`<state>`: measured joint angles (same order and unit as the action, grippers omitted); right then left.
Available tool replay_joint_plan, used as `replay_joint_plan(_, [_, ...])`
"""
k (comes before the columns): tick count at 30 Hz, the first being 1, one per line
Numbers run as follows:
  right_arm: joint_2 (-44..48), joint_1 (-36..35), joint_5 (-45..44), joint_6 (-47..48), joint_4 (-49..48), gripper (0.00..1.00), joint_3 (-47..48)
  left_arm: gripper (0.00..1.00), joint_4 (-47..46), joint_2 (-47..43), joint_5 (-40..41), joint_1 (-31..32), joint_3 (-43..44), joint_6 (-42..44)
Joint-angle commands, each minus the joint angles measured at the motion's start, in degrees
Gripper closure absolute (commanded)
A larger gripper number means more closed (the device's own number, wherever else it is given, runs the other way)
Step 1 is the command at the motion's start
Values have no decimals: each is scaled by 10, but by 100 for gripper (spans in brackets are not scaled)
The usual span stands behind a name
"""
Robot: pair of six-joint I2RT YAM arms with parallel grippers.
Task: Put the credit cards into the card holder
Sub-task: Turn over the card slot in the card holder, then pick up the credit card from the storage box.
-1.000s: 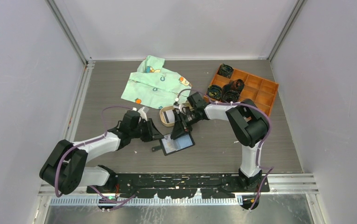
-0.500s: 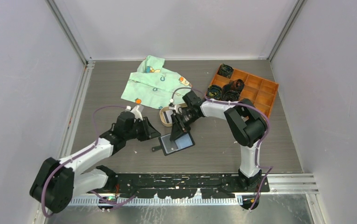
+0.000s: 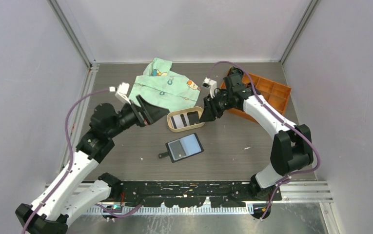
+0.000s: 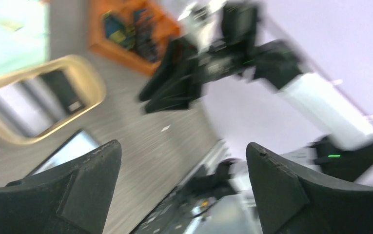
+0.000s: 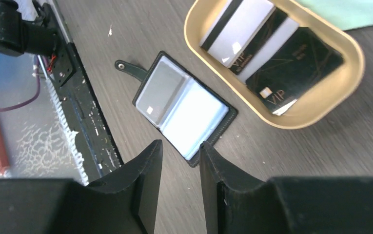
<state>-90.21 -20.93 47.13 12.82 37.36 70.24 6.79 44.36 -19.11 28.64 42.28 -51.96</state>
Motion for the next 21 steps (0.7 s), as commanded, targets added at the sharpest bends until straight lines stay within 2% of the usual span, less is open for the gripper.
replay_joint_plan(1, [39, 22, 0, 19, -25, 60, -24, 1, -94, 33, -90, -2, 146, -92])
replay_joint_plan(5, [51, 42, 6, 18, -30, 60, -30, 0, -194, 80, -156, -1, 241, -192])
replay_joint_plan(10, [54, 54, 4, 27, -29, 60, -30, 0, -223, 102, -171, 0, 302, -232])
replay_joint_plan(17, [39, 56, 12, 28, -27, 59, -28, 0, -256, 101, -174, 0, 308, -255])
replay_joint_plan(21, [26, 56, 16, 28, -26, 60, -24, 0, -241, 94, -152, -1, 290, -265])
